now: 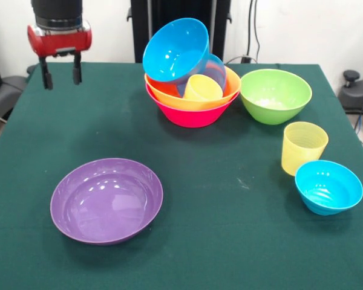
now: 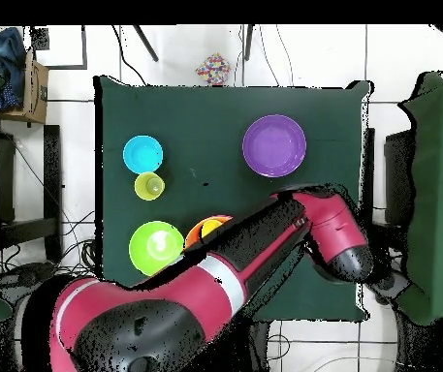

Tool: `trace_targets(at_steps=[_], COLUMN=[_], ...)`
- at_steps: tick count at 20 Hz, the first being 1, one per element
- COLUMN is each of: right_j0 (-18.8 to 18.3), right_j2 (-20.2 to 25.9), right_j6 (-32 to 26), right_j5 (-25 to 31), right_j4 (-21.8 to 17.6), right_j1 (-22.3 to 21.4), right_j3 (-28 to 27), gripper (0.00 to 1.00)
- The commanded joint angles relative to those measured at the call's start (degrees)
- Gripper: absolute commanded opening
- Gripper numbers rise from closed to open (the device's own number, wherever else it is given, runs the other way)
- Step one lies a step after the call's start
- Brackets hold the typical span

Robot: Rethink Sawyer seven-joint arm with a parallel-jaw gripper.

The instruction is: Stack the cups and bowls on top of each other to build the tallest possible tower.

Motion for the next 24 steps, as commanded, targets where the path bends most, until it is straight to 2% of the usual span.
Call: trace_targets(at_steps=[1, 4, 12, 17, 24], right_j0=[-5.03, -4.21, -0.93, 1.44, 3.54], right_j2=[7.51, 7.5, 10.01, 10.18, 10.24], right_j6=[-16.29, -16.24, -12.12, -6.18, -0.82], right_j5=[-14.65, -13.21, -5.88, -3.79, 0.56], right_j4=[-6.59, -6.42, -1.51, 0.59, 5.13], right_j1=[-5.63, -5.71, -3.94, -2.57, -0.8], right_j3=[-0.11, 0.1, 0.86, -0.5, -1.46], gripper=[1.0, 1.0, 1.0, 1.0, 1.0])
